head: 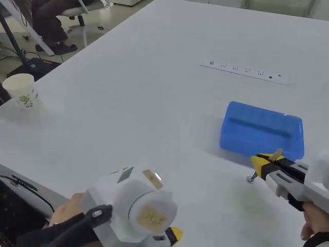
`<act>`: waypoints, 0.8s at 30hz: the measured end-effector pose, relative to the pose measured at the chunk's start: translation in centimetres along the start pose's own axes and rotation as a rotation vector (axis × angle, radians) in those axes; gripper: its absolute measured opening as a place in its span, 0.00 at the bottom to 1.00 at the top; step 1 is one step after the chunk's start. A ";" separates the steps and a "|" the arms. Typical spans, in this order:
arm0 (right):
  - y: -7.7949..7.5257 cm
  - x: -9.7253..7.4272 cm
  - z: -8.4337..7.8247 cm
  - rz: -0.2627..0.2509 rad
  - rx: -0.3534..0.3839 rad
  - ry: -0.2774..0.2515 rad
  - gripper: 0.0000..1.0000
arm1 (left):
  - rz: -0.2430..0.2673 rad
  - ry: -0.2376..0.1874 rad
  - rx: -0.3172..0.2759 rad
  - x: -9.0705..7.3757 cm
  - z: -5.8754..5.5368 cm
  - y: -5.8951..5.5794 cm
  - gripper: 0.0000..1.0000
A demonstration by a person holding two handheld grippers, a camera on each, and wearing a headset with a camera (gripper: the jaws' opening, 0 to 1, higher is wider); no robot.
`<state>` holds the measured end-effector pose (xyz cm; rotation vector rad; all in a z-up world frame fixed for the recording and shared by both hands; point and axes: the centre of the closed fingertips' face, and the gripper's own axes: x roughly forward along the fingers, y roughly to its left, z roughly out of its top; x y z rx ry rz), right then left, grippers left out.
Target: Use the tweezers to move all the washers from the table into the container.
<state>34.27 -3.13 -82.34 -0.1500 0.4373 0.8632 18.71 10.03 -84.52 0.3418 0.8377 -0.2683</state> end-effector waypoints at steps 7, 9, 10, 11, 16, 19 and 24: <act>0.3 -0.4 -0.5 -0.001 -0.019 0.024 0.02 | -0.002 0.004 0.003 0.0 -0.1 0.0 0.82; 0.3 -0.4 -0.5 0.001 -0.021 0.027 0.02 | -0.003 0.006 0.004 0.0 -0.2 0.0 0.82; 0.2 -0.4 -0.5 0.000 -0.021 0.027 0.02 | -0.003 0.006 0.005 0.0 -0.2 0.0 0.82; 0.2 -0.3 -0.5 -0.001 -0.020 0.028 0.02 | -0.003 0.006 0.004 0.1 -0.2 0.0 0.82; 0.1 -0.3 -0.6 -0.003 -0.017 0.044 0.01 | -0.003 0.009 0.004 0.1 -0.2 0.0 0.82; 0.2 -0.2 -0.5 0.002 -0.018 0.056 0.01 | -0.002 0.008 0.003 0.1 -0.2 0.1 0.82; 0.5 0.0 -0.3 0.001 -0.006 0.073 0.01 | -0.001 0.005 0.003 0.1 -0.2 0.1 0.82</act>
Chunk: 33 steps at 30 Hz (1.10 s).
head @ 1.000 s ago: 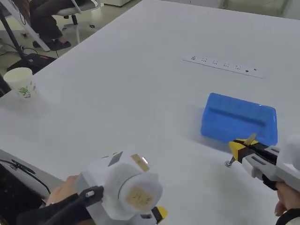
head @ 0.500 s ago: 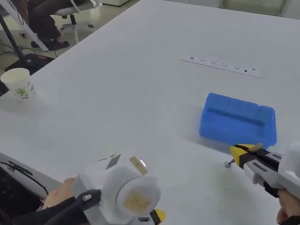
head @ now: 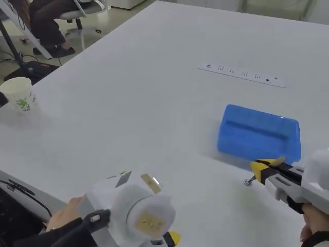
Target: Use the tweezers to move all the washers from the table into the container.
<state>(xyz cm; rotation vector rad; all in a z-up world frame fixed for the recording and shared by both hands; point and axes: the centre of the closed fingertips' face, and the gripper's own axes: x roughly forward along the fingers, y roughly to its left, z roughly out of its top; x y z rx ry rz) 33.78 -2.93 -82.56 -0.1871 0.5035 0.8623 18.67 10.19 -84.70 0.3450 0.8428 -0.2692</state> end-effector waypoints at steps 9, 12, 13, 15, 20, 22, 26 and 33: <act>-0.5 -0.2 0.3 -0.001 0.019 0.011 0.01 | 0.000 -0.002 0.001 -0.1 0.1 0.0 0.82; -0.7 -0.5 0.7 -0.003 0.027 0.006 0.01 | 0.001 -0.005 0.001 -0.1 0.1 0.0 0.82; -0.7 -0.7 0.9 -0.002 0.030 0.005 0.01 | 0.000 -0.007 0.002 -0.1 0.2 0.0 0.82; -0.6 -1.1 1.3 -0.006 0.030 -0.004 0.01 | -0.004 -0.011 0.003 -0.2 0.3 -0.1 0.81; -0.5 -1.9 2.5 0.001 0.027 -0.019 0.01 | 0.001 -0.017 -0.001 -0.3 0.4 0.0 0.80; -0.4 -2.2 2.9 0.005 0.022 -0.025 0.01 | -0.001 -0.023 -0.005 -0.3 0.4 0.0 0.80; -0.3 -2.8 3.9 0.007 0.012 -0.040 0.01 | -0.002 -0.024 -0.004 -0.3 0.4 -0.1 0.82; 0.0 -3.7 4.9 0.016 -0.003 -0.051 0.01 | 0.001 -0.029 -0.003 -0.4 0.5 0.0 0.82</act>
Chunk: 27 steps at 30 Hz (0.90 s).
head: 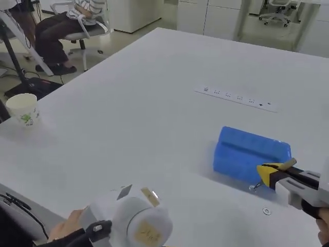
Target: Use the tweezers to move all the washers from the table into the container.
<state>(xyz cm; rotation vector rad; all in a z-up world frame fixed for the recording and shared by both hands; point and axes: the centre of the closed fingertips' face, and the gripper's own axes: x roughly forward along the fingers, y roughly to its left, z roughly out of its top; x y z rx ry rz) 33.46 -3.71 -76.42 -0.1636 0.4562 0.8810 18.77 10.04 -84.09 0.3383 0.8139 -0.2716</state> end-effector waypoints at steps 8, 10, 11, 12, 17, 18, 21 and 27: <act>0.0 -0.9 1.2 0.003 -0.027 -0.009 0.01 | -0.011 -0.031 -0.005 -0.2 0.5 -0.2 0.86; -0.1 -1.2 1.7 0.003 -0.034 -0.015 0.01 | -0.012 -0.043 -0.002 -0.2 0.7 -0.2 0.87; -0.1 -1.4 2.1 0.002 -0.041 -0.020 0.01 | -0.012 -0.048 -0.002 -0.3 0.8 -0.2 0.87; -0.2 -1.6 2.2 0.000 -0.044 -0.022 0.01 | -0.014 -0.051 -0.003 -0.3 0.8 -0.2 0.88; -0.7 -2.4 3.1 -0.009 -0.064 -0.035 0.02 | -0.024 -0.086 -0.016 -0.4 1.4 -0.4 0.91; -0.8 -2.5 3.2 -0.012 -0.068 -0.036 0.02 | -0.025 -0.097 -0.028 -0.5 1.5 -0.4 0.93; -1.0 -2.8 3.7 -0.013 -0.069 -0.046 0.02 | -0.036 -0.118 -0.030 -0.6 1.8 -0.6 0.94; -0.8 -3.2 4.4 -0.014 -0.065 -0.067 0.02 | -0.046 -0.122 -0.012 -0.5 1.9 -1.0 0.96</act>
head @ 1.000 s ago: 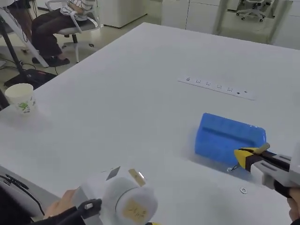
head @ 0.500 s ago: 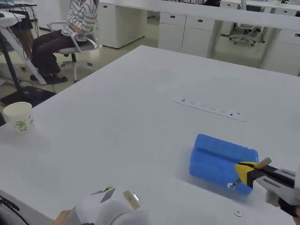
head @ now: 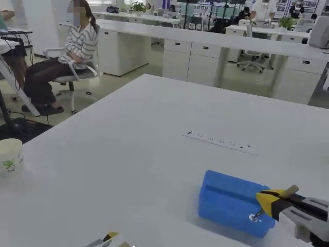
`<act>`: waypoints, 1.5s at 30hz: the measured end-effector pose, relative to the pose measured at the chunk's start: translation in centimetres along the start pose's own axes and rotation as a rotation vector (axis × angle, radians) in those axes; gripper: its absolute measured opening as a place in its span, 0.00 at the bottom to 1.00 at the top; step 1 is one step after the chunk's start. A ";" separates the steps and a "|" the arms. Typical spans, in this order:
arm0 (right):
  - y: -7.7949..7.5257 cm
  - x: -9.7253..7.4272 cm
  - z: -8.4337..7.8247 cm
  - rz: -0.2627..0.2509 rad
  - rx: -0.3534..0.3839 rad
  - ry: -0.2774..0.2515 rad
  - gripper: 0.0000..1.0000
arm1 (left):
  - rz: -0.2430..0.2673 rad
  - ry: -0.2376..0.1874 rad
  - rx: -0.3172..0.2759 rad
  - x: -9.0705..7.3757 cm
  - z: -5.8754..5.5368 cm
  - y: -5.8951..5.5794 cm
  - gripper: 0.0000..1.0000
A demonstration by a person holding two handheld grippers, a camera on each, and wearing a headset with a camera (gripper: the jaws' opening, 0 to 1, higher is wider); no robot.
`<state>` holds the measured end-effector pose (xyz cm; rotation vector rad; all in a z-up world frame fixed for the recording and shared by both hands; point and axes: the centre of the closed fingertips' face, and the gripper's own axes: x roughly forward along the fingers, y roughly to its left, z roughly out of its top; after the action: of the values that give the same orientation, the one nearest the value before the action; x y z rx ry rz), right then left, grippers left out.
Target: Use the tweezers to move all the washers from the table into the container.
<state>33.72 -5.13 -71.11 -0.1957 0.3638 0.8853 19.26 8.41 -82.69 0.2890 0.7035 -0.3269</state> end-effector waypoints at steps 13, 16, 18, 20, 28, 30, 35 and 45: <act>-1.9 -0.1 1.1 -0.038 0.030 -0.045 0.02 | -0.055 -0.051 0.044 -0.7 1.5 -0.9 0.98; -2.4 0.1 1.1 -0.048 0.027 -0.040 0.02 | -0.078 -0.080 0.056 -0.8 2.5 -1.3 0.96; -2.7 0.3 0.9 -0.058 0.009 -0.032 0.02 | -0.098 -0.133 0.083 -0.9 3.5 -1.7 0.94; -3.0 0.5 0.7 -0.057 0.009 -0.027 0.02 | -0.123 -0.150 0.072 -1.1 3.9 -2.2 0.97; -3.9 1.9 -0.1 -0.051 0.026 -0.010 0.02 | -0.160 -0.175 0.051 -1.3 4.8 -2.7 0.97; -4.3 2.4 -0.3 -0.048 0.034 -0.006 0.02 | -0.173 -0.214 0.082 -1.3 5.6 -3.1 0.97; -5.0 3.7 -0.8 -0.050 0.048 -0.005 0.02 | -0.172 -0.192 0.117 -1.0 4.9 -3.3 0.96; -5.0 6.1 -2.5 -0.027 0.063 0.026 0.02 | -0.158 -0.161 0.139 -0.5 4.4 -3.4 0.95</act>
<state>40.55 -4.62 -75.65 -0.1540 0.4121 0.8440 20.13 3.81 -79.62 0.3361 0.5465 -0.5448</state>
